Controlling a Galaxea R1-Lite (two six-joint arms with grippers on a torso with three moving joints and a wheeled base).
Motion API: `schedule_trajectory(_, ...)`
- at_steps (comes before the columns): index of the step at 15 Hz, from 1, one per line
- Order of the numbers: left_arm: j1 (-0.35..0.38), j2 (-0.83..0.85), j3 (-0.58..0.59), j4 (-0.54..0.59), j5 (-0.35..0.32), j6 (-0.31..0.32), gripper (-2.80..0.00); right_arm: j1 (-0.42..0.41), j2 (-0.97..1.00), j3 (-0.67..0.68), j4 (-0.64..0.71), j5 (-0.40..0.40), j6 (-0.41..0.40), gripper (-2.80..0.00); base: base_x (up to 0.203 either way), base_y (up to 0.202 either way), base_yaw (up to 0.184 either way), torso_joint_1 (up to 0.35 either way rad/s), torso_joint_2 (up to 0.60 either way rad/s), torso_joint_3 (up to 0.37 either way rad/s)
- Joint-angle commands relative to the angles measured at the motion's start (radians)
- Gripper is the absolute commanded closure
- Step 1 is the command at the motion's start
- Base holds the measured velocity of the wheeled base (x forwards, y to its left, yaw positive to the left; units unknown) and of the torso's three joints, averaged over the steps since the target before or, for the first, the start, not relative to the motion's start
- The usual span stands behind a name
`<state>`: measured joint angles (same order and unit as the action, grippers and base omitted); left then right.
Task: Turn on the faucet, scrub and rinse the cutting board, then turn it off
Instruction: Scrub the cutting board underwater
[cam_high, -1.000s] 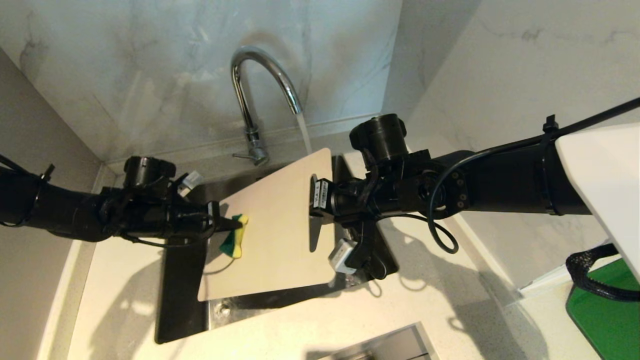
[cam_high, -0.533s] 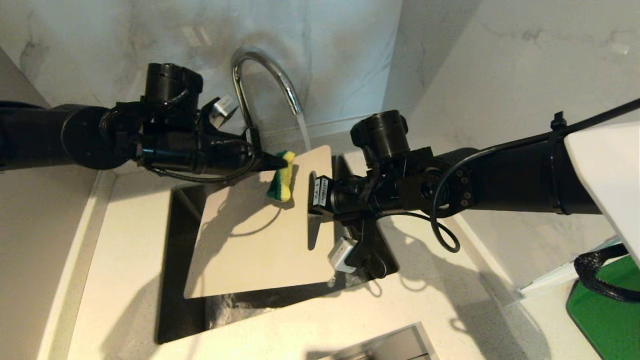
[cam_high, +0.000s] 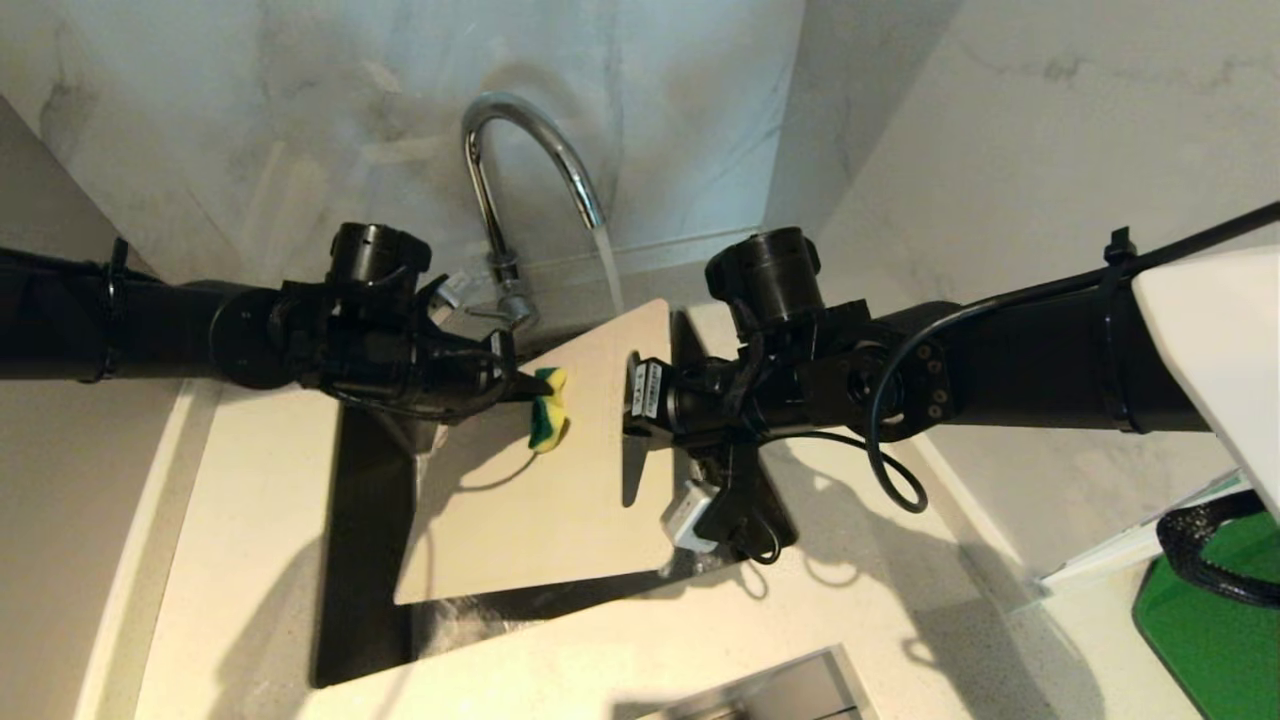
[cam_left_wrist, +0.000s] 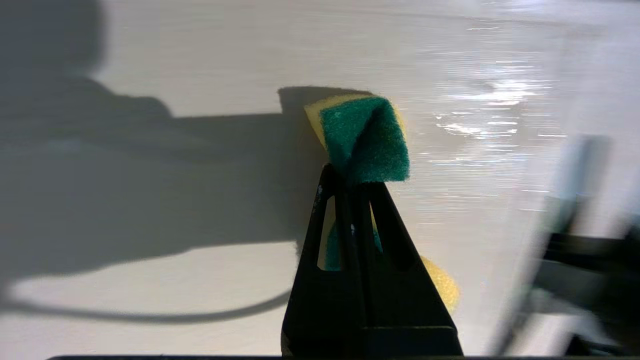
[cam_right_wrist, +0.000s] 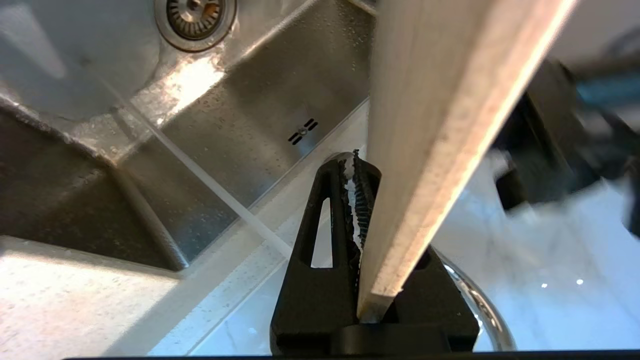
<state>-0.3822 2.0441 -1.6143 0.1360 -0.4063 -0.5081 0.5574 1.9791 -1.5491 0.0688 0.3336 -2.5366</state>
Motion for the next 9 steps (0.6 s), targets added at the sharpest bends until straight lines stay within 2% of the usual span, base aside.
schedule_trajectory(1, 0.052, 0.021, 0.07, -0.026, -0.003, 0.036, 0.0, 0.001, -0.003, 0.032, -0.044, 0.007, 0.0, 0.0, 0.0, 0.0, 0.0, 0.0, 0.0, 0.0)
schedule_trajectory(7, 0.227, 0.097, 0.129, -0.091, -0.038, 0.097, 0.0, 0.002, -0.017, 0.054, -0.073, 0.01, 0.013, 0.0, 0.0, 0.0, 0.0, 0.0, 0.0, 0.0)
schedule_trajectory(9, 0.288, 0.115, 0.13, -0.091, -0.044, 0.137, 0.0, 0.002, -0.018, 0.055, -0.073, 0.01, 0.013, 0.0, 0.0, 0.0, 0.0, 0.0, 0.0, 0.0)
